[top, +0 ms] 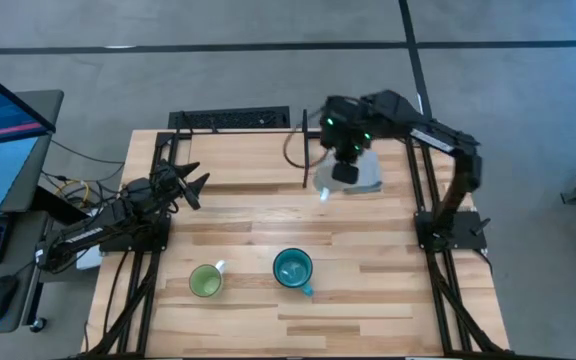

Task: Stack small to large cups/mugs on shelf
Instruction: Put the white mug on the shelf

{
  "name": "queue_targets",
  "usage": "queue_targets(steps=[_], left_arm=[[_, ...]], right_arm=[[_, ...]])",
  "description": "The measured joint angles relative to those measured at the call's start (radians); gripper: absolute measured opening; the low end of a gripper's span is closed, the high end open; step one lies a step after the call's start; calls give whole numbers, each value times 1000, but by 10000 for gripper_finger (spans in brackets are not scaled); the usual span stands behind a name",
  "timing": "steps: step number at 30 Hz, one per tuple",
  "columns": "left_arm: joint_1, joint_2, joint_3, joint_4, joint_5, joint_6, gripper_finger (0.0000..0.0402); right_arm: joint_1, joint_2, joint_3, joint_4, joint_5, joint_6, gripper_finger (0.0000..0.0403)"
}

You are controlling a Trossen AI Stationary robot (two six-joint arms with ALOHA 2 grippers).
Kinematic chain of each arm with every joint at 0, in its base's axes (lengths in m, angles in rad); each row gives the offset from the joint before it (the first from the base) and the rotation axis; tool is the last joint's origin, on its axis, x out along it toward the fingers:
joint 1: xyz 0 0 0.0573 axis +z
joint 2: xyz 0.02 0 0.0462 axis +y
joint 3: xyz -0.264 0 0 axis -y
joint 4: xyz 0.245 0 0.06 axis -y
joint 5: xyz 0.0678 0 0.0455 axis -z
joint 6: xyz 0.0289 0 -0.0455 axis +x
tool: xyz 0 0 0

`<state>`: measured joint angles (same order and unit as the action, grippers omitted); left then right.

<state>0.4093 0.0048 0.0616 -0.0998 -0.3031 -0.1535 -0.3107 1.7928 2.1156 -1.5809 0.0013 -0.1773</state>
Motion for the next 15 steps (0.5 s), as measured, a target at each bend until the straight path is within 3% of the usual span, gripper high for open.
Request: queue_targets(steps=[5, 15], left_arm=[[0, 0, 0, -4, 0, 20, 247], [0, 2, 0, -5, -40, 83, 247]], right_arm=[[-6, 136, 246, 20, -10, -69, 21], [2, 197, 189, 150, -68, -122, 21]])
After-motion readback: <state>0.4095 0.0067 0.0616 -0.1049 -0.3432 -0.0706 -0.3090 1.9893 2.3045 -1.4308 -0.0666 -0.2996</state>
